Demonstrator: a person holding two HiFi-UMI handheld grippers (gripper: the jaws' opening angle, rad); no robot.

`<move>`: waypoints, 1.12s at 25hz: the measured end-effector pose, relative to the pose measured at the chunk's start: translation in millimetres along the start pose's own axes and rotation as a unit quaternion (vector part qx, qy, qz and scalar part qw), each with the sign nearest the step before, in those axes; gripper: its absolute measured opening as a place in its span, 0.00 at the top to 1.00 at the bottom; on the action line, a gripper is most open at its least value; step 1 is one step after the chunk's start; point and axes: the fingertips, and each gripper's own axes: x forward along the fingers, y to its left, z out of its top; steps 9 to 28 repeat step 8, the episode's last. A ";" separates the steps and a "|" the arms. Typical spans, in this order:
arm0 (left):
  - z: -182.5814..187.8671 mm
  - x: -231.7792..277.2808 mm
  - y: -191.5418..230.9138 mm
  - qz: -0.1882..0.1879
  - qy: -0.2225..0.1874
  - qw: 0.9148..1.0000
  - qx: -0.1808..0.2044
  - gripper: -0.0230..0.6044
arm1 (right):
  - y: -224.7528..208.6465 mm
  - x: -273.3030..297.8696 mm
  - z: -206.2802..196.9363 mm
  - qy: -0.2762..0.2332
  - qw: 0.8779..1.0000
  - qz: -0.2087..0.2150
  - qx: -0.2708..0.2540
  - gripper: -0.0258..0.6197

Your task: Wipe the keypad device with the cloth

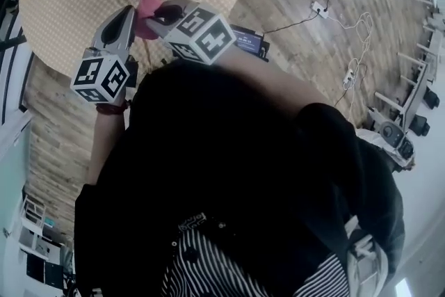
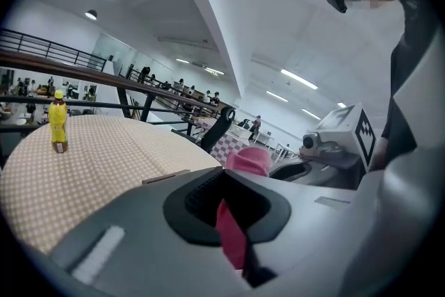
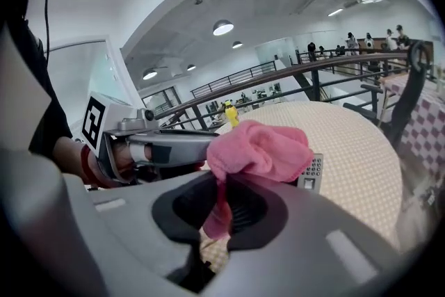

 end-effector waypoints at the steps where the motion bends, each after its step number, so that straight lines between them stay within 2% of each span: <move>1: -3.7 -3.5 -4.4 -0.005 -0.003 1.000 0.000 0.96 | 2.9 -3.3 -4.8 0.003 1.000 -0.007 -0.005 0.89; 5: -22.7 -10.9 -27.9 -0.016 -0.003 1.000 -0.016 0.96 | 14.3 -21.1 -30.9 0.017 0.999 -0.036 -0.027 0.89; 8: -34.8 -19.7 -49.1 -0.018 -0.002 1.000 -0.019 0.96 | 27.9 -36.8 -51.0 0.025 0.999 -0.036 -0.023 0.89; 28: -34.8 -19.7 -49.1 -0.018 -0.002 1.000 -0.019 0.96 | 27.9 -36.8 -51.0 0.025 0.999 -0.036 -0.023 0.89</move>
